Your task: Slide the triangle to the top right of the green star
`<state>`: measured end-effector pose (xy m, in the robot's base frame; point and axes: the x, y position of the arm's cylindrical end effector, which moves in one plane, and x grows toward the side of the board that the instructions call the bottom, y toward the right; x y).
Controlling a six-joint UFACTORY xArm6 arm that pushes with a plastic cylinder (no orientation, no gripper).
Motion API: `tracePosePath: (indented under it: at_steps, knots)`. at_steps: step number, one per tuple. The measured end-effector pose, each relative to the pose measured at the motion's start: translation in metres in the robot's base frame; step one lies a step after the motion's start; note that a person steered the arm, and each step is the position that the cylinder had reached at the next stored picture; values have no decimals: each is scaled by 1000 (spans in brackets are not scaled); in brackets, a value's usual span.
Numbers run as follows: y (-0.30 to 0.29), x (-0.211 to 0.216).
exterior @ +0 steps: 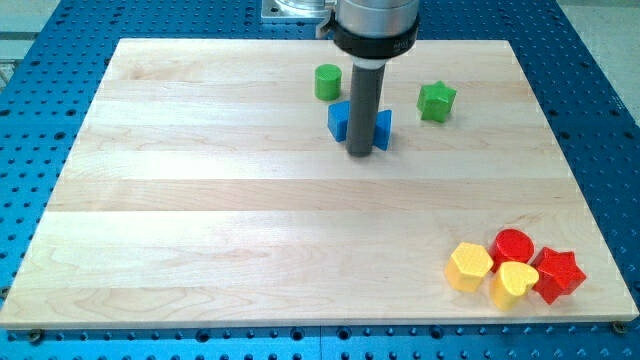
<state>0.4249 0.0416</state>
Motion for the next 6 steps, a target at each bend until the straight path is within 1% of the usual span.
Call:
tracePosePath:
  at_steps: [1,2,3,4,5,6]
  knots:
    - [-11,2]
    - [-4,-44]
    - [20,-29]
    - [38,-26]
    - [60,3]
    - [103,-16]
